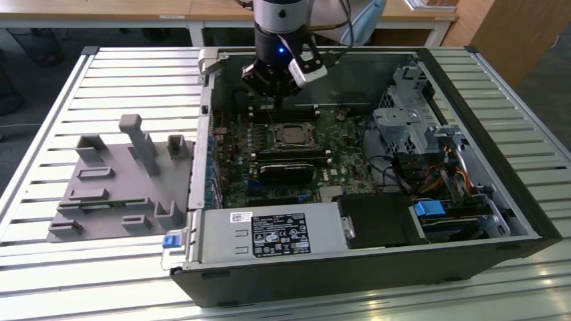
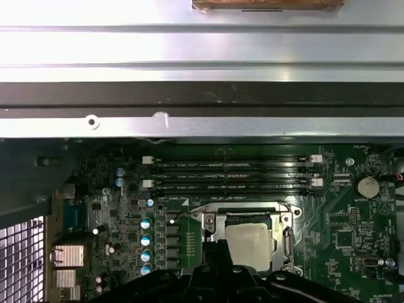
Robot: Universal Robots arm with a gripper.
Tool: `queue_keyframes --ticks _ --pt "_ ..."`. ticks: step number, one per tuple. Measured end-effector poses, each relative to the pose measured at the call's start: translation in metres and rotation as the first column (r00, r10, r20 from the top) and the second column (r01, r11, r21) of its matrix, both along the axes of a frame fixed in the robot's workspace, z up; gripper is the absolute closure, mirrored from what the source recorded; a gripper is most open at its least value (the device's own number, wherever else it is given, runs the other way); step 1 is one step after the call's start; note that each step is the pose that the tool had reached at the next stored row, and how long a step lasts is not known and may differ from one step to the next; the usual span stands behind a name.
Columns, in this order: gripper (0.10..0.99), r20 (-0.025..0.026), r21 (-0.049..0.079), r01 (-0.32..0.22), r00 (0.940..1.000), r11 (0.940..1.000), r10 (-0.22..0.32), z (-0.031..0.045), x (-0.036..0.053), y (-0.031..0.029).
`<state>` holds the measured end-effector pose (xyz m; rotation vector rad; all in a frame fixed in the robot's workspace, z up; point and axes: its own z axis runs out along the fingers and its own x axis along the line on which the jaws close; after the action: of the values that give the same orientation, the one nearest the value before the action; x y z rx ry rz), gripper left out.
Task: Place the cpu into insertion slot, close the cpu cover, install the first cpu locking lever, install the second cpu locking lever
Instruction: 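Install the first cpu locking lever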
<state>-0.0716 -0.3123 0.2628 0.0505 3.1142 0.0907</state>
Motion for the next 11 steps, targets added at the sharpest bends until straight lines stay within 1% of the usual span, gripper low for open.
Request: queue_keyframes --ticks 11 --pt "0.980 0.0006 0.000 0.000 1.0000 1.0000 0.000 -0.0003 -0.0183 0.0000"
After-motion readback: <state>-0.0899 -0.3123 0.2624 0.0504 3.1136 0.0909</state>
